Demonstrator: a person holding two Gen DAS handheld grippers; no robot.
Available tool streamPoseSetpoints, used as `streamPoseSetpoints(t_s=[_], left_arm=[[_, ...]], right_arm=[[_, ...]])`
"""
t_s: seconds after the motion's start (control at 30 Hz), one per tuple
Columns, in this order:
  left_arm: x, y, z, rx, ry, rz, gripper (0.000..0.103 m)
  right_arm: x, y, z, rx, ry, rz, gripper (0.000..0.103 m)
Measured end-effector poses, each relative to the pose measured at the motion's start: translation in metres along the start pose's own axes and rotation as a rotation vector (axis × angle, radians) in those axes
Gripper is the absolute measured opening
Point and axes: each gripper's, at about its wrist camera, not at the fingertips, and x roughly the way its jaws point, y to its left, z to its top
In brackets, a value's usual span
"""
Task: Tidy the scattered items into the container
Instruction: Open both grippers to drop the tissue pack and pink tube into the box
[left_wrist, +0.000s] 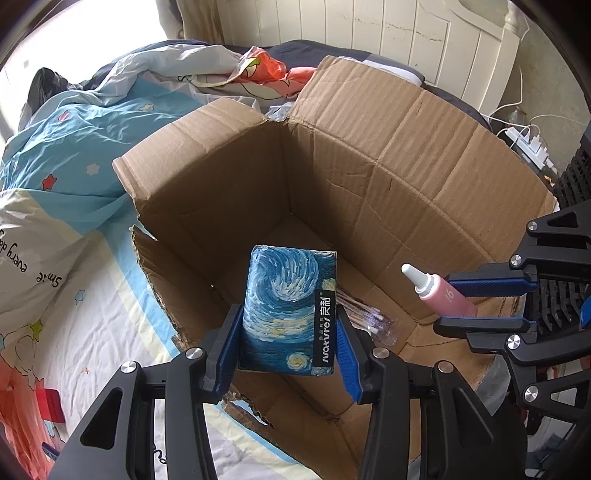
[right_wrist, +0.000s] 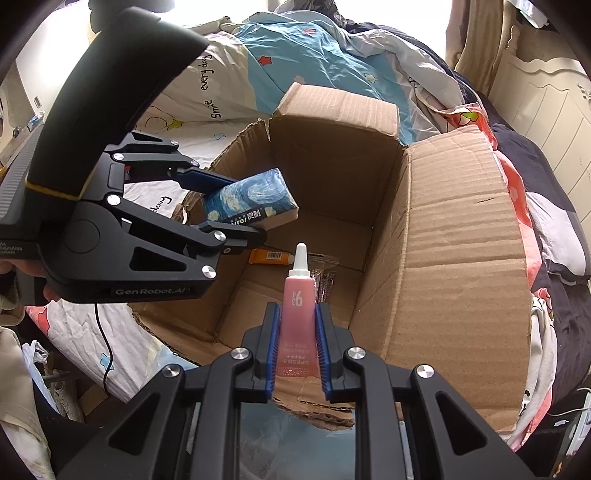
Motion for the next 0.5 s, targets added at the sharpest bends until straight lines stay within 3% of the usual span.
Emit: streamPoseSetpoints(t_s=[0.17, 0.27, 0.4, 0.5], left_arm=[[0.0015, 0.0012, -0.0009, -0.001, 0.013, 0.002, 0.051], [0.0018, -0.0007, -0.0017, 0.012, 0.021, 0.023, 0.066], [0.0006, -0.001, -0.0023, 0.017, 0.02, 0.044, 0.073], [-0.0015, 0.0002, -0.0023, 0.009, 0.016, 0.042, 0.077]], right_arm=[[0.0005, -0.0018, -0.0002, 0.015, -0.004, 0.007, 0.018], [-0.0002, -0.0026, -0.0003, 0.029, -0.006, 0.016, 0.018], [-0.0014, 0.0026, 0.0005, 0.008, -0.007, 0.001, 0.019], [-0.0007, 0.0044, 0.0024, 0.0, 0.001, -0.005, 0.028]])
